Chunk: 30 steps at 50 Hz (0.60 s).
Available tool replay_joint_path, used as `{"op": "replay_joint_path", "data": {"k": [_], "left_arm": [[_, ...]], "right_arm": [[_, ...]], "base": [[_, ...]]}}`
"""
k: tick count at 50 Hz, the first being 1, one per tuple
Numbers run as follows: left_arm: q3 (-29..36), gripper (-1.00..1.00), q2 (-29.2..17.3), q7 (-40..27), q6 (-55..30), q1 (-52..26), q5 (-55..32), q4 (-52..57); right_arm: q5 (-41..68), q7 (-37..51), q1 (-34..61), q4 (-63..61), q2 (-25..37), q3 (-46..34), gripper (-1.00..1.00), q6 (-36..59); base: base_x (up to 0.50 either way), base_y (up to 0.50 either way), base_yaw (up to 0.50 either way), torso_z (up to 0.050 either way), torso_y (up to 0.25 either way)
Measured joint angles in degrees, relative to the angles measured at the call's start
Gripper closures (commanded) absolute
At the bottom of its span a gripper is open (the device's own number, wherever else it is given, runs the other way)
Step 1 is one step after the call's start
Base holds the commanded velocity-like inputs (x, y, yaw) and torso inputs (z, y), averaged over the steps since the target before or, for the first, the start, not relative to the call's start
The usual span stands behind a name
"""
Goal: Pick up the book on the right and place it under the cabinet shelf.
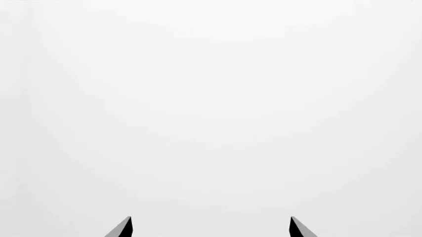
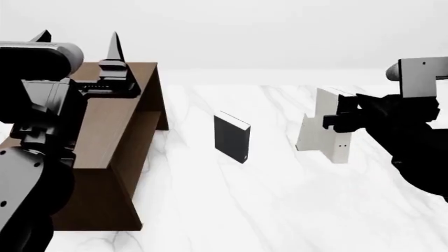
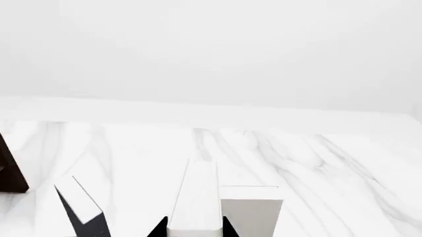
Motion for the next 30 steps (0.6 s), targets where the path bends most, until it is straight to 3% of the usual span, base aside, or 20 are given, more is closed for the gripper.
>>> {"op": "replay_joint_path", "data": {"k": [16,30], "left_arm": [[0.12,-1.00,-0.27,-0.42,0.01,-0.38,-0.20,-0.02],[0.21,-1.00,-0.50,-0.55,0.55,-0.12,-0.21,-0.33]], "right_arm": [[5.23,0.10,-3.77,-6.03,-4.92,2.70,1.00,-3.44],[3.37,-2.89,-7.28,-5.53,-10.08,0.78,1.00,-7.75]], "base": [[0.00,0.00,0.00,0.000,0.001],[0.00,0.00,0.00,0.000,0.001]]}}
